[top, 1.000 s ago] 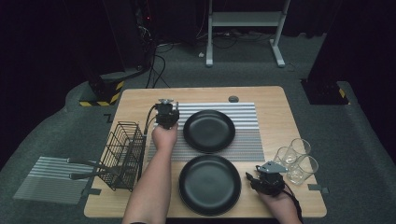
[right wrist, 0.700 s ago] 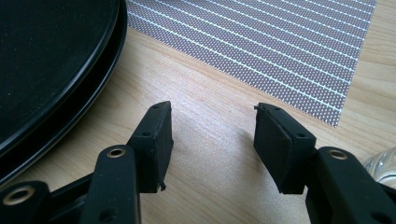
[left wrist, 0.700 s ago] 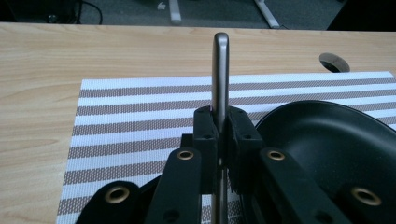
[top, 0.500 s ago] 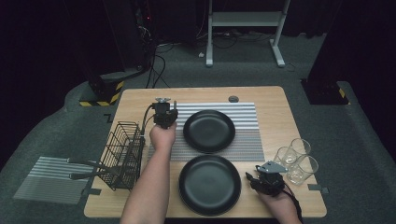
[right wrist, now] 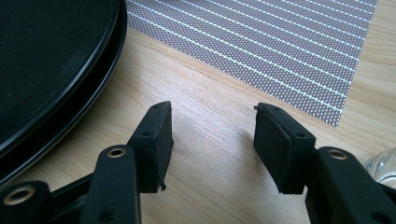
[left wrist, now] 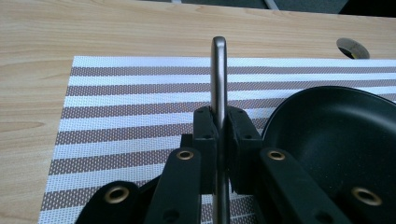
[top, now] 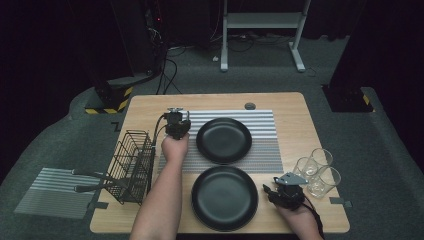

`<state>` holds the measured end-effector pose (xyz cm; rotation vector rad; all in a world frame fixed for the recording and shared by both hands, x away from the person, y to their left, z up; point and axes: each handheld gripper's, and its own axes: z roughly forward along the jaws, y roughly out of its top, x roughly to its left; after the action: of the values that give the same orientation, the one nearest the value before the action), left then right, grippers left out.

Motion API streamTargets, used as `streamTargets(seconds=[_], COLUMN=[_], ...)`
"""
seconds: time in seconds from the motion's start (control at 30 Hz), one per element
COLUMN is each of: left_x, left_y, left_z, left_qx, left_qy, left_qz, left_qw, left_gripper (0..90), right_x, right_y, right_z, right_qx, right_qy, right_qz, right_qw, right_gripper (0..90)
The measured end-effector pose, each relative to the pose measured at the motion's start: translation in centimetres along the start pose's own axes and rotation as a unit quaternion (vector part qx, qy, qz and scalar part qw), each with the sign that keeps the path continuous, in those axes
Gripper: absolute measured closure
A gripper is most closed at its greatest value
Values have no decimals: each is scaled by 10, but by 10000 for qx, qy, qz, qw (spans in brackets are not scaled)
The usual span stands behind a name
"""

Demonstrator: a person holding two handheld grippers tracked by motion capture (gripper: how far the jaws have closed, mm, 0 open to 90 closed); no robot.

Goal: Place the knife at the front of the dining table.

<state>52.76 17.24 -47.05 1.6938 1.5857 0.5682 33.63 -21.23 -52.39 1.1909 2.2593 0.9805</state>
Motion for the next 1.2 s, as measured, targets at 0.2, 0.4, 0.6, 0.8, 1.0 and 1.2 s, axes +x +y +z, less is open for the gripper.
streamTargets(seconds=[0.2,0.4,0.6,0.8,1.0,1.2], left_x=[0,1,3,4,11,12], left_y=[-3,-7,-7,-6,-5,-9], left_z=[3,2,6,9,15,23], left_qx=[15,34,48,56,130,220], left_qy=[21,40,45,3,-46,-47], left_qz=[91,166,45,-50,-75,-190], left_qw=[10000,9998,10000,10000,9999,9996], left_gripper=[832,832,832,831,831,828], right_x=[0,0,0,0,-1,0], right_y=[0,0,0,0,0,0], right_z=[0,0,0,0,0,0], right_qx=[13,-12,-6,-2,33,14], right_qy=[-18,-35,-25,-30,-3,-2], right_qz=[35,-2,22,49,66,127], right_qw=[10000,10000,10000,10000,10000,9999], right_gripper=[469,469,469,468,469,468])
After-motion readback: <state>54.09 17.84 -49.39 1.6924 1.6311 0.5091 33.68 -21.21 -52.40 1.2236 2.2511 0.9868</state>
